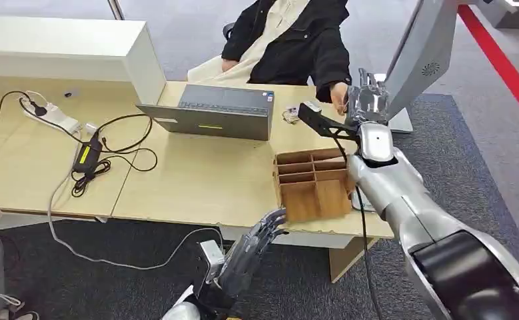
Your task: Pass the card to the sensor for recognition and then transmit it.
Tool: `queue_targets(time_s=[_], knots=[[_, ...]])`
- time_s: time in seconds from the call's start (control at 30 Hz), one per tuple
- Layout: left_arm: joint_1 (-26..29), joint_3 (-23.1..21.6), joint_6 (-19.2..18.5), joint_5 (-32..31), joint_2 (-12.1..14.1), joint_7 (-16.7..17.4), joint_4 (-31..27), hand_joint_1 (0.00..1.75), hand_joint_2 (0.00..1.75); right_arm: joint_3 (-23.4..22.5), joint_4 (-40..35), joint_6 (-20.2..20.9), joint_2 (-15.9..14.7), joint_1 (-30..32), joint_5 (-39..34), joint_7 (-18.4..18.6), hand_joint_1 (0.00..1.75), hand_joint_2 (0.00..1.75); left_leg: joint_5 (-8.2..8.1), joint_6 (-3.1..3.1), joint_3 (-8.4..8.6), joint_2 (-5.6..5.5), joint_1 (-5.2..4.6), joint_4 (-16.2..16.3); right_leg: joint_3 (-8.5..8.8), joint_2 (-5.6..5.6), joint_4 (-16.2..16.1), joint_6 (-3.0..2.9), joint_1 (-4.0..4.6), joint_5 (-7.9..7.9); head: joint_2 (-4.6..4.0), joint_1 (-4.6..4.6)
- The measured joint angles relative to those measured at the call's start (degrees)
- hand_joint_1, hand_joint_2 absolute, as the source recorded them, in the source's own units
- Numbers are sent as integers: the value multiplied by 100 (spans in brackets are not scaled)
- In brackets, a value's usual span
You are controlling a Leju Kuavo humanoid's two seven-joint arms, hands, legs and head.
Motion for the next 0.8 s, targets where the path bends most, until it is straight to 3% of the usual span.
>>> queue_targets(time_s=[0.47, 0.63, 0.8], knots=[[-122, -63, 103, 181, -48, -267, 308, 0, 0, 2, 223, -160, 81, -60, -88, -107, 0, 175, 0, 0, 1, 0, 0, 0, 0, 0, 1, 0, 0, 0, 0, 0], [-127, -66, 197, 186, -61, -284, 380, 0, 0, -11, 229, -715, 127, -93, -569, -551, 0, 175, 0, 0, 0, 0, 0, 0, 0, 0, 1, 0, 0, 0, 0, 2], [-93, -63, 391, 72, -59, -227, 393, 0, 0, -350, -160, -1167, 212, 46, -741, -1658, 0, 175, 0, -1, 1, 1, 1, -1, 2, 1, 2, 0, 1, 0, 0, 4]])
